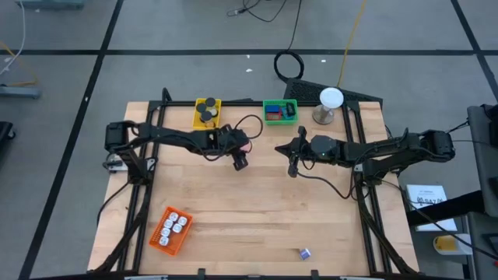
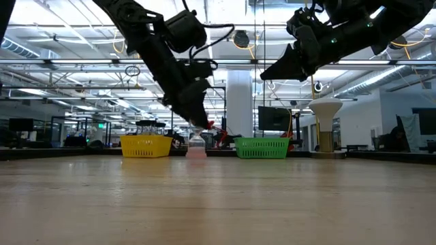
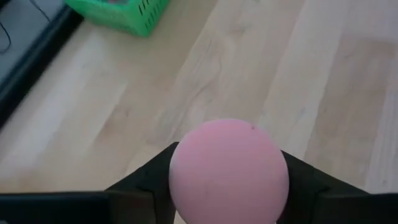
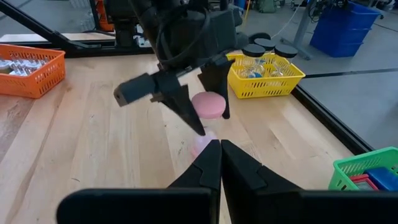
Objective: Pick & Place Office items
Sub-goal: Put the pink hourglass into the yellow bin
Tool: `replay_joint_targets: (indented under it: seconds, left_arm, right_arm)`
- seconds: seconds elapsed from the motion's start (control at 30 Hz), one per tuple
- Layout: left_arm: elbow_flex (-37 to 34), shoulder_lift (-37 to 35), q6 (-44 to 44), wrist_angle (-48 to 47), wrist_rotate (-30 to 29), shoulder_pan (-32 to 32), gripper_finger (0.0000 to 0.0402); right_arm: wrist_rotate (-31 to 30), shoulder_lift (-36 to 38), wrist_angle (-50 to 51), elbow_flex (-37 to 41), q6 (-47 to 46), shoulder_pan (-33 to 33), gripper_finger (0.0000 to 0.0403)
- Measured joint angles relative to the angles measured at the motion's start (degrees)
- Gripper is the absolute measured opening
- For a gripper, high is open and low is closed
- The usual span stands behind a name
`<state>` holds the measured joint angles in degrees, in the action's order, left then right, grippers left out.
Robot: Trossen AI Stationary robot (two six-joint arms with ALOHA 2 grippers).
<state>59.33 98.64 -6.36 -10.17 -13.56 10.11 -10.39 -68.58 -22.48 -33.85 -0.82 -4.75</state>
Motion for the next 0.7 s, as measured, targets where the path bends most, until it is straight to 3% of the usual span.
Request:
replay_joint_targets:
  seconds: [0.13,0.4,0.57,0.7]
  left_arm:
    - [0.0,-5.5,1.4,-4.9,-0.6,0.2,0.0191]
    - [-2.4,-27.0,-5.7,-25.4,-11.2,0.2,0.0191]
    - [-10.6,-39.3,-10.4,-26.2,-13.9,2.0,0.0191]
    - [-17.5,-44.9,-11.0,-23.4,-14.9,7.4,0.0191]
  right_arm:
    - [0.0,0.0,0.1,0.0,0.0,0.0,0.0001]
    - [0.0,0.0,0.6,0.0,0.4,0.0,0.0001]
    - [0.0,0.0,0.5,0.0,0.2,0.0,0.0]
    - [0.0,0.0,0.4,0.0,0.0,0.0,0.0]
